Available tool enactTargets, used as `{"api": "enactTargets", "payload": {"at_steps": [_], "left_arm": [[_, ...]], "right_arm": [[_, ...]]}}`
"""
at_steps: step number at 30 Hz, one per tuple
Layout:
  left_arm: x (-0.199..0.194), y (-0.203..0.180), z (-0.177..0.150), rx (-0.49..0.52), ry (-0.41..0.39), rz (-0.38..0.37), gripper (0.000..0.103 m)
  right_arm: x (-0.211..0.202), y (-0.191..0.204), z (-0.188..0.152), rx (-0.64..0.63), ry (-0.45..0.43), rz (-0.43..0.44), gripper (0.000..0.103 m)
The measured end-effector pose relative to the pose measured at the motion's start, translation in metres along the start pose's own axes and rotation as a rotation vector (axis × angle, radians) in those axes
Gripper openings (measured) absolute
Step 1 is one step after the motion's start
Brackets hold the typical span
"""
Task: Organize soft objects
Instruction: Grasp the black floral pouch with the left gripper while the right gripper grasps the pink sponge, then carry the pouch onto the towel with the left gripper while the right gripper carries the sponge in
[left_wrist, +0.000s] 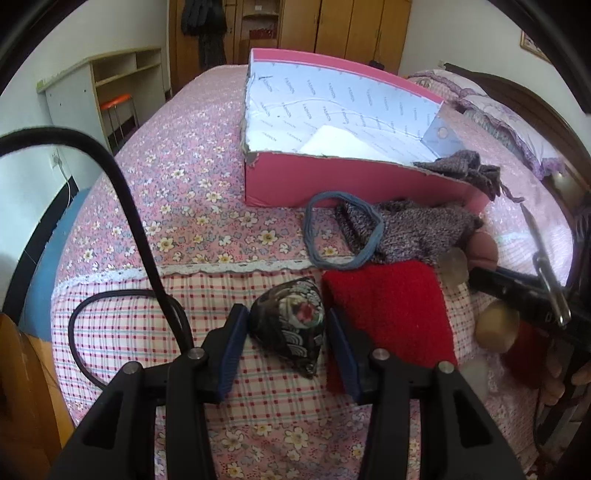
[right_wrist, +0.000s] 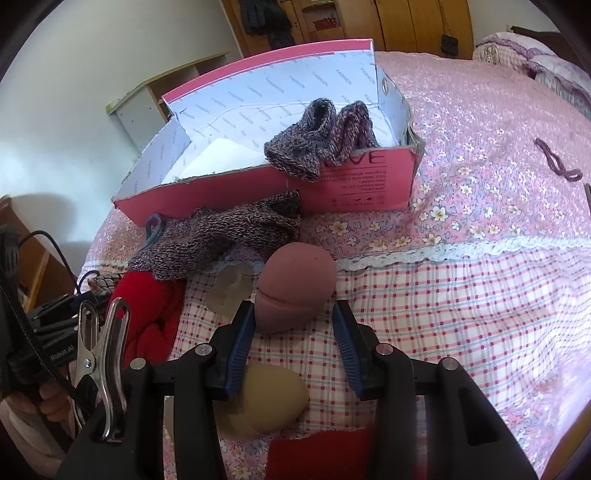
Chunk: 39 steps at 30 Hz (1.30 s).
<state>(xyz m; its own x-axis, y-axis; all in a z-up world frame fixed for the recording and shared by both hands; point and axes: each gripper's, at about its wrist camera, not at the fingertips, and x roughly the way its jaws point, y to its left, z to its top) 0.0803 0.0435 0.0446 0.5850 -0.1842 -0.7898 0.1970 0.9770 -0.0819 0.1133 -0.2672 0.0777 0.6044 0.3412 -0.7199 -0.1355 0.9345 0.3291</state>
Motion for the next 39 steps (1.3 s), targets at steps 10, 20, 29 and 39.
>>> {"api": "enactTargets", "payload": {"at_steps": [10,20,29,39], "left_arm": [[-0.004,0.005,-0.005,-0.025,-0.012,-0.014,0.047],[-0.017,-0.001,-0.008,0.005,-0.039,-0.021,0.038],[-0.032,0.003,-0.007,-0.004,-0.061,-0.018,0.038],[-0.047,0.0,0.0,-0.002,-0.096,-0.035,0.038]], "right_arm": [[0.0,-0.011,0.006,0.062,-0.009,0.041,0.044],[0.006,-0.013,0.009,0.083,-0.027,0.039,0.039],[-0.01,-0.011,0.002,0.062,-0.061,0.051,0.037],[-0.034,-0.009,-0.001,0.038,-0.098,0.063,0.037]]}}
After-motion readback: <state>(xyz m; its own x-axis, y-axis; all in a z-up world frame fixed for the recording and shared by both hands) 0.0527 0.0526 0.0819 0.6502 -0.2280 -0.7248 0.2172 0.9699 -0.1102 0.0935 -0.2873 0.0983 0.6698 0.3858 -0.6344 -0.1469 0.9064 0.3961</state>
